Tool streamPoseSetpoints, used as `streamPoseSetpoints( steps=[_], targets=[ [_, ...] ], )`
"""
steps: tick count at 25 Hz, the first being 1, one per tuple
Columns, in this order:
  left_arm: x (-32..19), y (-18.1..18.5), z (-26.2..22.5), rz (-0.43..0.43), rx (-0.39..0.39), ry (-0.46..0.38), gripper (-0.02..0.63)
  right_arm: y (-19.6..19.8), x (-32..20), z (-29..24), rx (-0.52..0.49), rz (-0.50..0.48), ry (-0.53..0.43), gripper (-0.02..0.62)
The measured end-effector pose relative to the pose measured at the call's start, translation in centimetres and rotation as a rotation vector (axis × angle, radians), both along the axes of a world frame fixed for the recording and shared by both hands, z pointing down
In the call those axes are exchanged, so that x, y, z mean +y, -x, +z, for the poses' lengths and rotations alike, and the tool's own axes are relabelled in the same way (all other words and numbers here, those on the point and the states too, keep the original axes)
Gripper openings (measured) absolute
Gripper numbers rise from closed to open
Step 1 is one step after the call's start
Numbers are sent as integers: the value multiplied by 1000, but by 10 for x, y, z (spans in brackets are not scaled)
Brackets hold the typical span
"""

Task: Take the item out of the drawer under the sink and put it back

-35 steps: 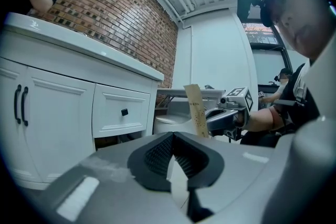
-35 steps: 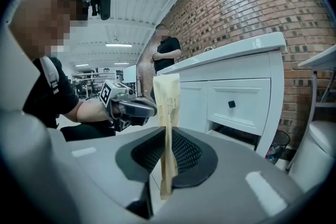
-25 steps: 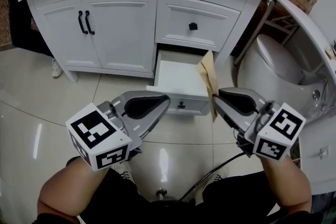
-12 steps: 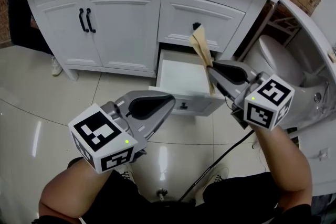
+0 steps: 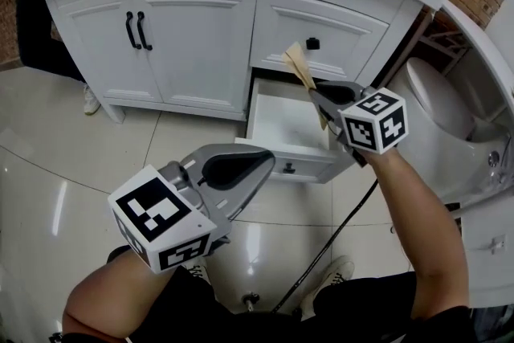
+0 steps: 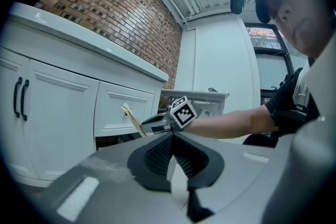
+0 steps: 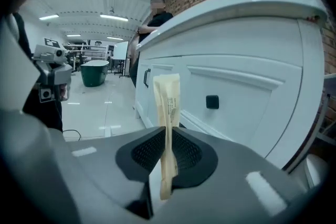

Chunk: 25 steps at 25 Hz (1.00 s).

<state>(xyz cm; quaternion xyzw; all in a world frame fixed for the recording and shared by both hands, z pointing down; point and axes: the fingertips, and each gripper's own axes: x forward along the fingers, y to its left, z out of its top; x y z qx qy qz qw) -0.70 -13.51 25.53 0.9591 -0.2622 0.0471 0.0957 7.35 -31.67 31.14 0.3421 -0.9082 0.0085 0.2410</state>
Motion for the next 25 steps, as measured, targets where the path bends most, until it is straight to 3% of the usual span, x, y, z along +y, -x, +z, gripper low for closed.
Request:
streamPoseSetpoints(
  steps=[6,13,19,25],
  targets=[
    [-1,-1,0,4,6,6,5,-4,-36,51,92,26,148,43],
    [-5,5,0,-5,16,22,5,-12,-42,132,309,22,357,46],
    [-7,9,3,-10,16,33,5,-9,-44,154,392,-6,408,48],
    [-7,8,1,-3,22,29,5,-12,-44,178,543,-30,408,49]
  ],
)
